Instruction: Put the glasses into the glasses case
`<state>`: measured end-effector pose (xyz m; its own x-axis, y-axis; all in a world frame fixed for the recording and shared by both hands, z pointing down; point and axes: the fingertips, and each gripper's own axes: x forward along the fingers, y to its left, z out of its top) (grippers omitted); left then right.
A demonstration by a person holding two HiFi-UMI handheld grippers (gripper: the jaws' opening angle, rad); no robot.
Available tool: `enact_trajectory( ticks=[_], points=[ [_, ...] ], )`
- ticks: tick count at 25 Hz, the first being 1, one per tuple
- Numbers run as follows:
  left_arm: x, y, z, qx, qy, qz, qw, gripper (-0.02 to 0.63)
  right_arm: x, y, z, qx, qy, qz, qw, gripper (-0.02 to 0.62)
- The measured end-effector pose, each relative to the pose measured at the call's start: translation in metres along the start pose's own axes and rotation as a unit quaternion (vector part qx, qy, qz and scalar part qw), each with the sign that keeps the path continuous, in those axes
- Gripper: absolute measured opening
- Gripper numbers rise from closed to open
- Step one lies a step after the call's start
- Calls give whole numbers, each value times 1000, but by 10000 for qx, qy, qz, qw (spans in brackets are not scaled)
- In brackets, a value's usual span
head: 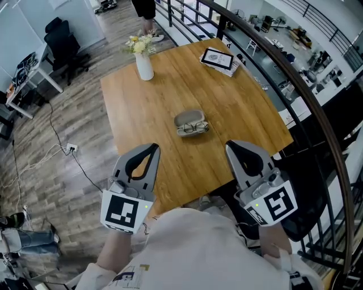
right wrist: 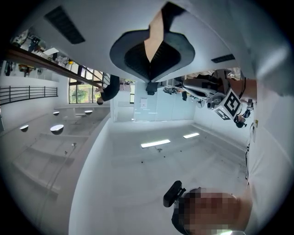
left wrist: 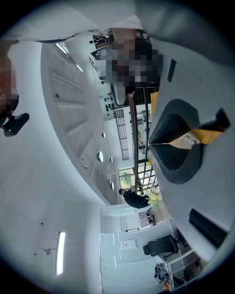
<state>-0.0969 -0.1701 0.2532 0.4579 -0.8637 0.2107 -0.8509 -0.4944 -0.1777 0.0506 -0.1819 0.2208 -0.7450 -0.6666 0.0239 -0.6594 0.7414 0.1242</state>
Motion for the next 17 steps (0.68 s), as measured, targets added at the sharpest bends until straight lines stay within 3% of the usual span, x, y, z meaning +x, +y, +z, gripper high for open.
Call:
enact_trajectory(
  ticks=[17],
  points=[
    [-4,10,1,-41,-39,124,9999,20,14,5,-2,-102,51,52,9999,28]
  ],
)
